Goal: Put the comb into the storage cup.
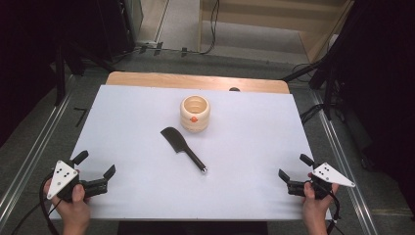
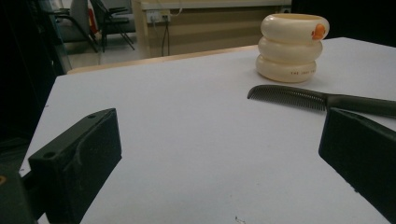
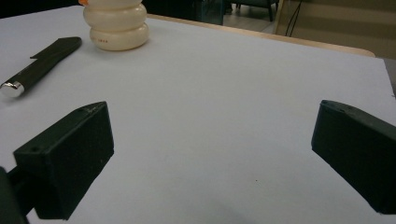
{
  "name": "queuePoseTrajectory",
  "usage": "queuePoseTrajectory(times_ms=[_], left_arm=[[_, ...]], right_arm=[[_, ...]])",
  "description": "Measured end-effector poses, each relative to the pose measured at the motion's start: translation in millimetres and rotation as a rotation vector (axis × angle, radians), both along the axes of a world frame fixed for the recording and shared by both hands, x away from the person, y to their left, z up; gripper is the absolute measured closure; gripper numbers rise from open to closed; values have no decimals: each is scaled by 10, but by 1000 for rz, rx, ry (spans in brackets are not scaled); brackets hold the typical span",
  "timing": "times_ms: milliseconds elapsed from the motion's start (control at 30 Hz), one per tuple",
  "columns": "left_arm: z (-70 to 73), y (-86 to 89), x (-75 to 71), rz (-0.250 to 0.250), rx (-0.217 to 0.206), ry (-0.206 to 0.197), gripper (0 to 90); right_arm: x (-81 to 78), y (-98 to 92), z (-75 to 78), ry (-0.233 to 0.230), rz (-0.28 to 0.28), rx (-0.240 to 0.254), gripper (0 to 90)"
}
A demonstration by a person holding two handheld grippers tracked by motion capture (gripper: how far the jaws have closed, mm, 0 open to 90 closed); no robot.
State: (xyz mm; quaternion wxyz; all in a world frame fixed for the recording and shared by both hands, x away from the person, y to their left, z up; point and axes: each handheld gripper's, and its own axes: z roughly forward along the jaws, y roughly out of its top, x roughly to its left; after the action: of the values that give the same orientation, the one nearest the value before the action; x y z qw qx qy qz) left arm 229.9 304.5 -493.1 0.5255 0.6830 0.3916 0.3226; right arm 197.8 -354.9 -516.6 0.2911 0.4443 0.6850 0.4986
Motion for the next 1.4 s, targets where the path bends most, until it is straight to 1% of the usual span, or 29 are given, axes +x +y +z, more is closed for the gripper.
queuePoseTrajectory(times_ms=[267,300,333,367,400,433,467,600,667,700,733,833,867,900,933,1100,1400], left_arm=[[-5,1,-10,-1,4,-2,0],[-6,-1,-11,0,3,-3,0],[-6,-1,-11,0,3,-3,0],[-7,0,-12,-1,4,-3,0],[-9,-2,-18,-1,2,-7,0],[-9,0,-21,-2,3,-6,0],[-9,0,-21,-2,3,-6,0],[-13,-4,-19,0,-1,-4,0],[-13,-7,-17,0,0,-4,0],[-13,-8,-17,0,4,-4,0],[-13,-8,-18,-1,8,-6,0],[-13,-9,-18,-2,7,-6,0],[-13,-10,-17,-2,6,-5,0],[-13,-10,-17,-2,6,-5,0],[-14,-9,-17,-1,5,-5,0],[-13,-7,-20,-2,7,-6,0],[-17,-11,-20,-7,10,-8,0]], right_arm=[[-9,9,14,0,4,-3,0],[-4,14,24,-6,8,-19,0],[-4,14,24,-6,8,-19,0],[-3,27,31,-5,9,-30,0],[2,61,43,-2,12,-52,0],[7,80,51,3,12,-63,0],[7,80,51,3,12,-63,0],[42,164,130,17,25,-87,0],[45,196,182,23,24,-84,0],[45,196,182,23,24,-84,0],[69,228,236,33,38,-85,0],[107,300,330,51,65,-92,0],[121,333,360,56,70,-102,0],[121,333,360,56,70,-102,0],[165,404,420,64,90,-114,0],[250,562,539,64,128,-123,0],[435,820,748,85,177,-156,0]])
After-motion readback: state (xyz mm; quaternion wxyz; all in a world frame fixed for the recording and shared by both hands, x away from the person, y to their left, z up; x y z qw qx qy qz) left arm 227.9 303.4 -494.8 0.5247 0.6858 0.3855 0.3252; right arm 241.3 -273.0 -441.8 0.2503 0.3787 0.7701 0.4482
